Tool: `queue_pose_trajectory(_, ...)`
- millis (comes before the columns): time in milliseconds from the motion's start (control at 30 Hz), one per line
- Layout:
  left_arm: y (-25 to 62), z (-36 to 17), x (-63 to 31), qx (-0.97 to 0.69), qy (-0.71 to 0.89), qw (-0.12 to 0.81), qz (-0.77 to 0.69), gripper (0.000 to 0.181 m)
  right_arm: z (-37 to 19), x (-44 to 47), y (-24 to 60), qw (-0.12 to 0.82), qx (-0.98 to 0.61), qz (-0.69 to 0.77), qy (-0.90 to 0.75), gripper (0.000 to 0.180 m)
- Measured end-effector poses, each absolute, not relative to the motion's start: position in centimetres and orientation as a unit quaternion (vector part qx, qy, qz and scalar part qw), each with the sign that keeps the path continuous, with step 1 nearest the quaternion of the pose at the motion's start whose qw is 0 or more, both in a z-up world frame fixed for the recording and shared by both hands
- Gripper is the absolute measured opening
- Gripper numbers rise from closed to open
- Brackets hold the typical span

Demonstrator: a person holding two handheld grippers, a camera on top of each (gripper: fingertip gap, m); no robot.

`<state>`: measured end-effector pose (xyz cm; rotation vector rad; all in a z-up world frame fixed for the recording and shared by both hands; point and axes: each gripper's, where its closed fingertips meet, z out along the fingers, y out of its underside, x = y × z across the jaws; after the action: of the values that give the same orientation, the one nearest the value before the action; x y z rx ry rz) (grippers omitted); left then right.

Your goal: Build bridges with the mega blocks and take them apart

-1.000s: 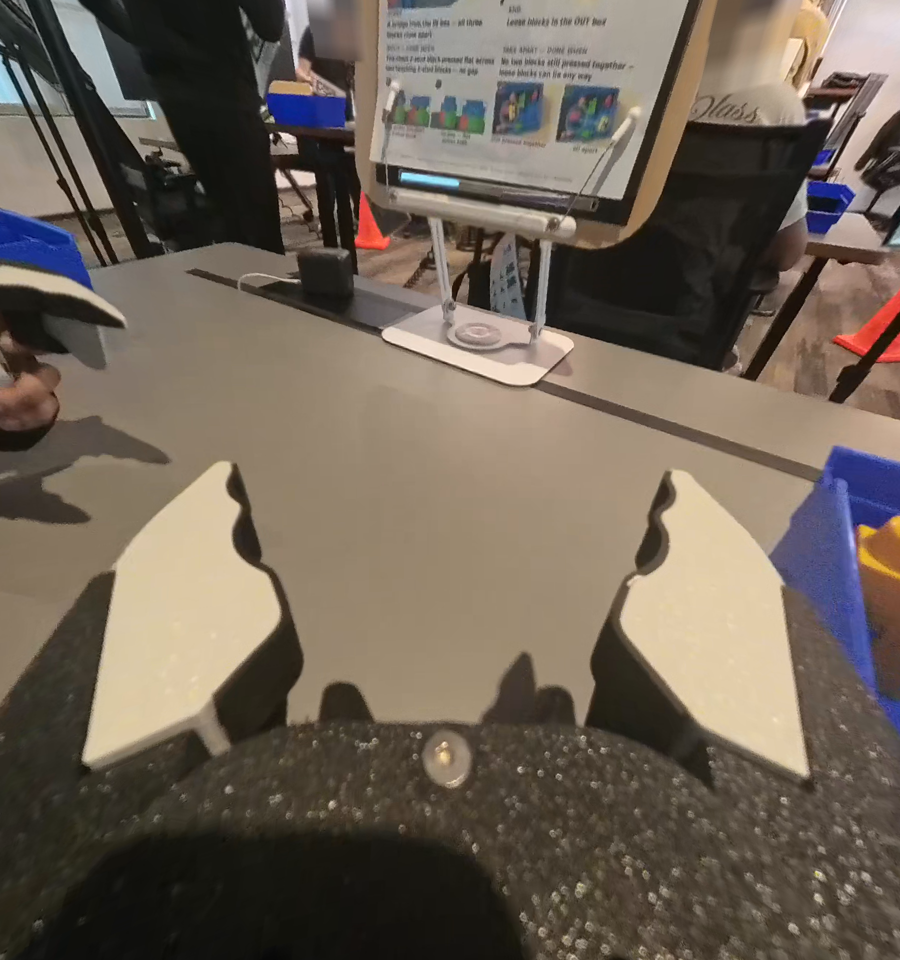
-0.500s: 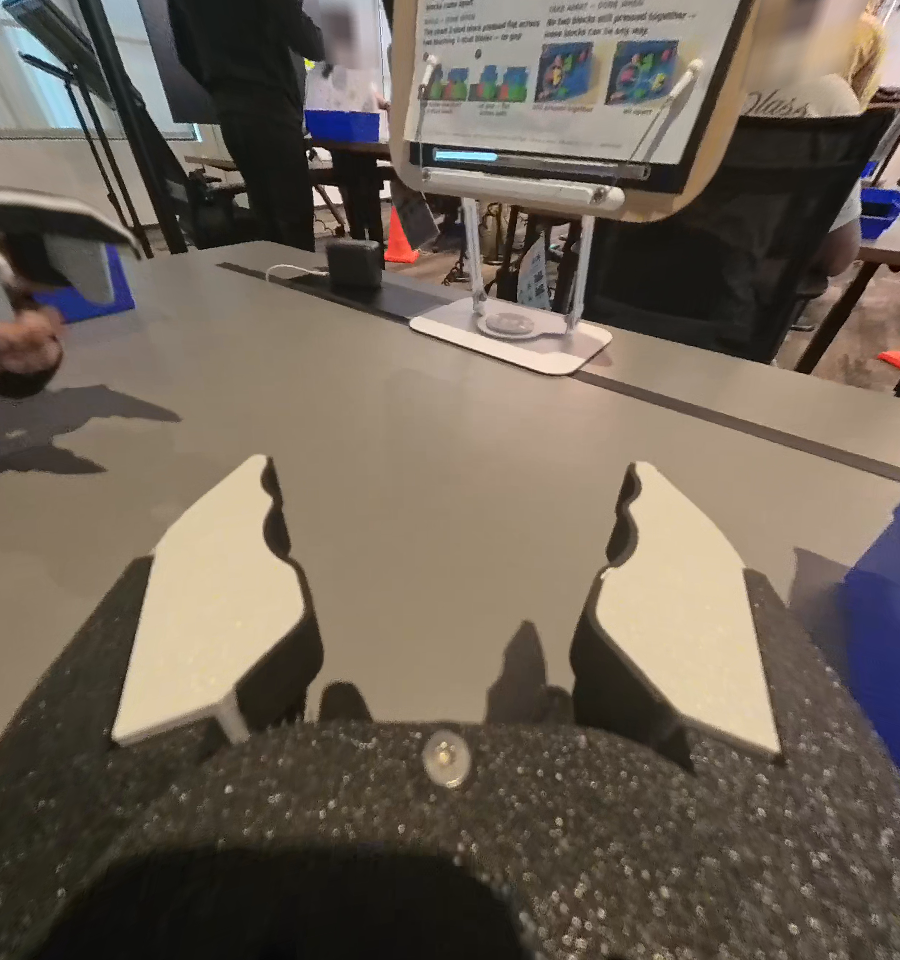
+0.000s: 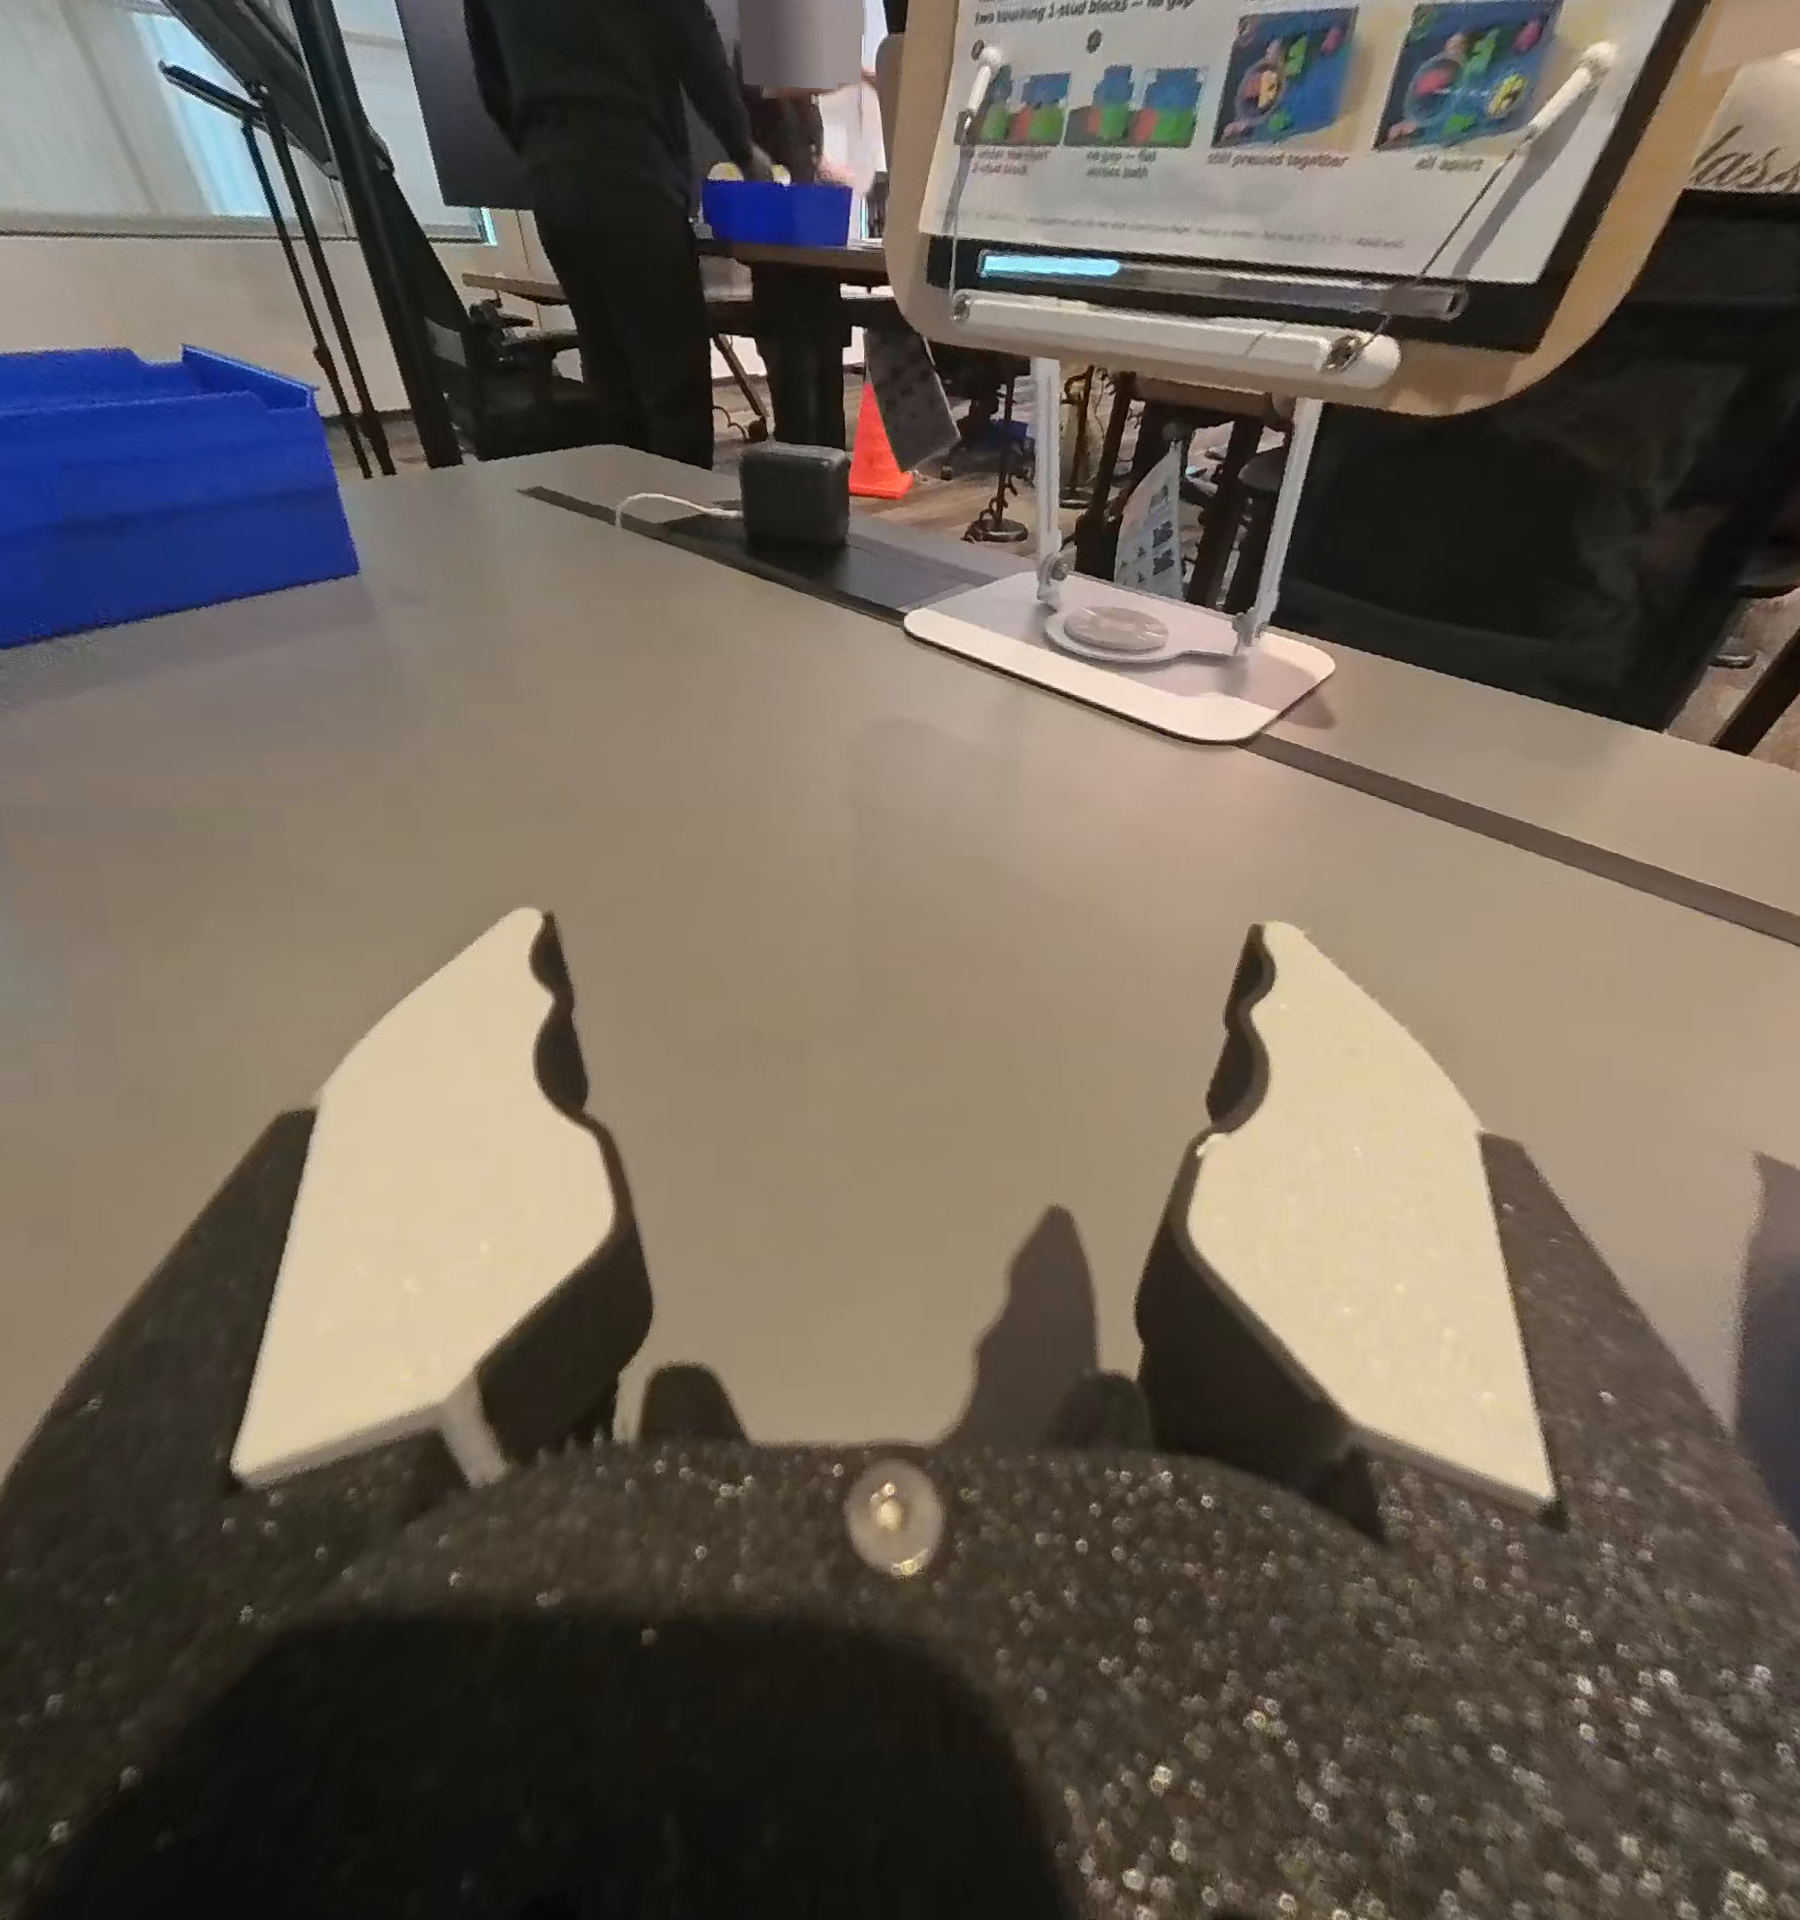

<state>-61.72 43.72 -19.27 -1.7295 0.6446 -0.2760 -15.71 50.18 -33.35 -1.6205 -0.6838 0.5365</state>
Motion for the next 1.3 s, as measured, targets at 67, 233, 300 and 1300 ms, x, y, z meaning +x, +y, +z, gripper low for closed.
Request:
queue_pose_trajectory(67,43.1,-20.5,-66.7,-0.786,0.239,0.562,-0.094,0.061,-33.5,-16.0,50.1,0.603,-0.701,0.231,-0.302,0.118)
queue_pose_trajectory(233,41.2,-25.3,-75.5,-0.867,0.206,0.452,-0.032,0.060,-33.7,-16.0,50.2,0.601,-0.702,0.229,-0.305,0.118)
queue_pose_trajectory(300,40.6,-27.0,-77.1,-0.886,0.200,0.417,-0.032,0.058,-33.7,-15.9,50.2,0.603,-0.702,0.229,-0.303,0.117)
queue_pose_trajectory(1300,46.4,-33.3,-74.0,-0.882,0.239,0.342,-0.221,0.044,-33.9,-14.9,50.6,0.613,-0.693,0.238,-0.297,0.114)
